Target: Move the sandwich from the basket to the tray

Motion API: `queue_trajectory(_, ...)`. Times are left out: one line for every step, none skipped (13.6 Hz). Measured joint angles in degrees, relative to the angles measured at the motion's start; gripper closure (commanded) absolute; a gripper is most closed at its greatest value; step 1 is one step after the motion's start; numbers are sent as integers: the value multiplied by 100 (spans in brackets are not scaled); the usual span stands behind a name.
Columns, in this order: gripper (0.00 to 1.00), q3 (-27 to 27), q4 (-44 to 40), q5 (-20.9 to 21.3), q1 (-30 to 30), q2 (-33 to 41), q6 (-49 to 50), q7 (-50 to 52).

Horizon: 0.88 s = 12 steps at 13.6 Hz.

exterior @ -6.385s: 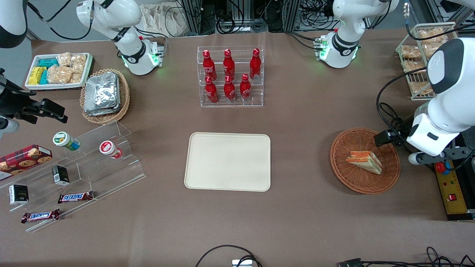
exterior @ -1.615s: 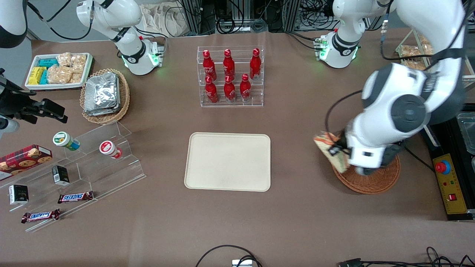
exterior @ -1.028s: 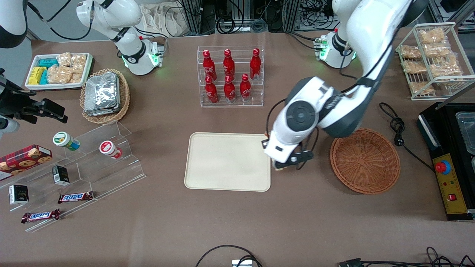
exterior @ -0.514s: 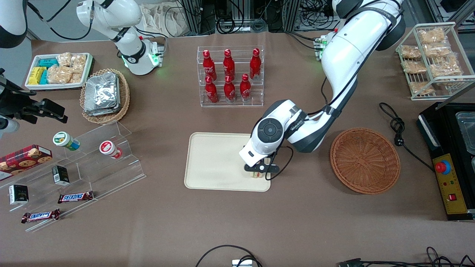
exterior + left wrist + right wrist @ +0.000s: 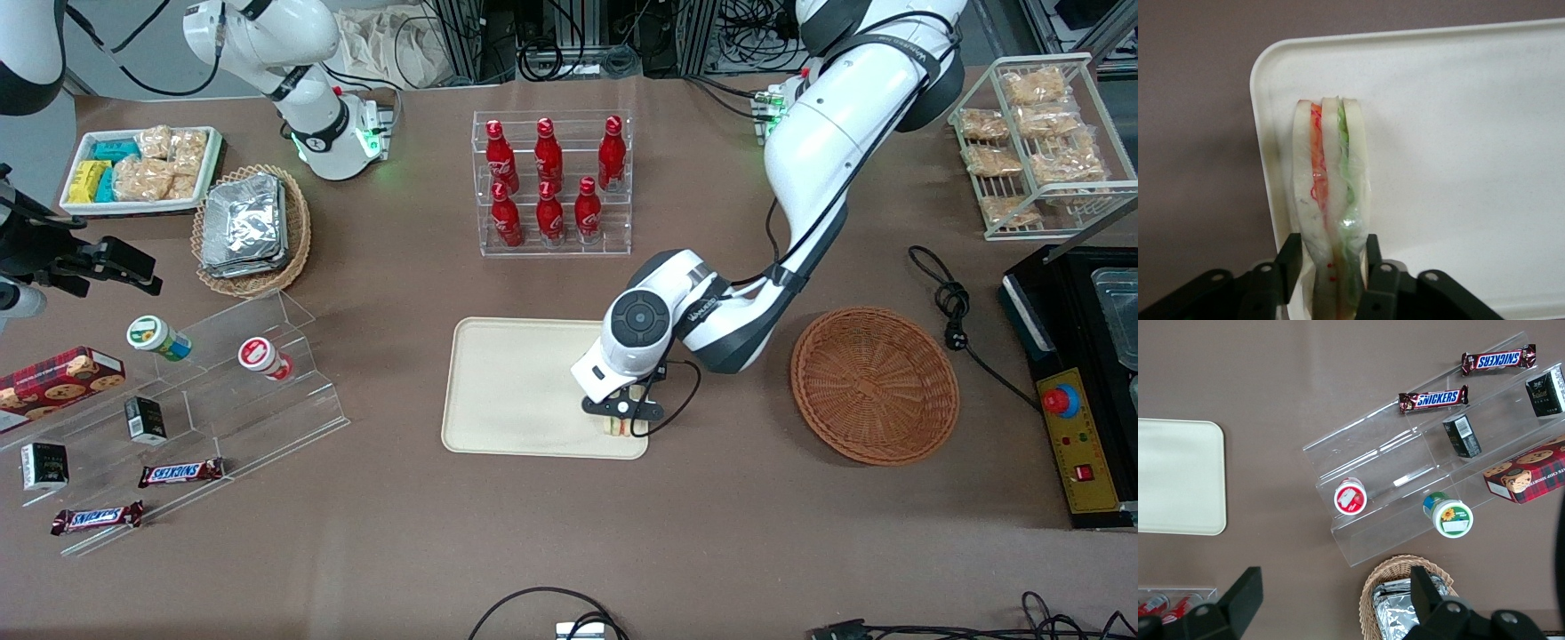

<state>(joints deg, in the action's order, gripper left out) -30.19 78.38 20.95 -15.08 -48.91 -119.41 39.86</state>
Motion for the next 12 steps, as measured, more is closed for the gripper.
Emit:
queue_trajectory(0,1,-42,0,0,0,-23,3)
queue_trajectory(0,2,-107,-11,2,0,-24,21)
queue_trajectory(0,2,-201,-61,12,5,-21,70)
queue_trajectory(0,3,-306,-192,53,36,-17,108)
queue_trajectory(0,4,-390,-383,123,118,2,110)
queue_trajectory(0,6,-417,-528,210,264,90,110)
queue_trajectory(0,5,-401,-595,325,459,281,110)
queue_trajectory(0,-3,-314,-648,455,690,446,109)
queue_trajectory(0,-14,-116,-685,565,986,544,103)
queue_trajectory(0,-17,215,-699,655,1365,595,107)
queue_trajectory(0,-18,610,-718,763,1766,643,112)
queue_trajectory(0,-17,1039,-749,896,2184,676,86)
